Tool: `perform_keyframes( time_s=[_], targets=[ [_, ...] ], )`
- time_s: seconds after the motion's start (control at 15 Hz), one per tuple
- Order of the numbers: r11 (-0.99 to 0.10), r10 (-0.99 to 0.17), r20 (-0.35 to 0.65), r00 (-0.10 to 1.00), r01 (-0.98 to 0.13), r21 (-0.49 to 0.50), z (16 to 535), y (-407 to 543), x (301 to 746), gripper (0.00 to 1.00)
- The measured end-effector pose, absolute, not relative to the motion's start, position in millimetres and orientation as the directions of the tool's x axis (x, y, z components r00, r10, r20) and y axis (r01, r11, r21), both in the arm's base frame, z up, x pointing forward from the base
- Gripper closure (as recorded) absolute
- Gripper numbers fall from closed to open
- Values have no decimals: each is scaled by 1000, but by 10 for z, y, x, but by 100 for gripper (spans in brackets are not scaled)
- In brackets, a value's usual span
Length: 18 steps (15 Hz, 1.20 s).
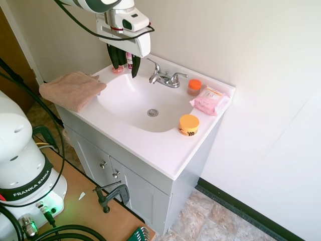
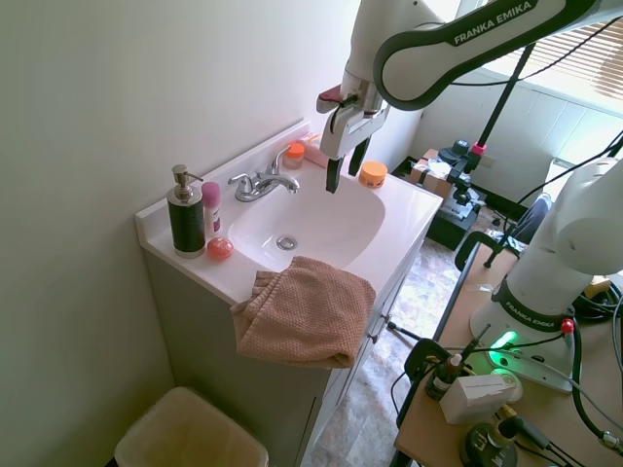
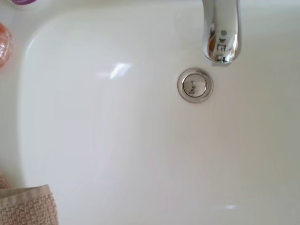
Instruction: Wipe the sink
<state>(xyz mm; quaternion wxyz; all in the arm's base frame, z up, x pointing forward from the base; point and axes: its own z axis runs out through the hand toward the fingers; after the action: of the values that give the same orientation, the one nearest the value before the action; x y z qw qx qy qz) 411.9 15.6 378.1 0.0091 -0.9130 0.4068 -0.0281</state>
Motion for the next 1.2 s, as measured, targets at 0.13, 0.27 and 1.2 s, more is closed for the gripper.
perform_keyframes(
  time_s=[0.13,0.27,1.2],
  targets=[
    [-670,-743,38,669,-742,-39,3746,181,4128,0],
    [-711,-703,45,709,-703,-32,3703,425,4109,0],
    [-892,-446,45,894,-448,58,3264,2164,3053,0]
  ],
)
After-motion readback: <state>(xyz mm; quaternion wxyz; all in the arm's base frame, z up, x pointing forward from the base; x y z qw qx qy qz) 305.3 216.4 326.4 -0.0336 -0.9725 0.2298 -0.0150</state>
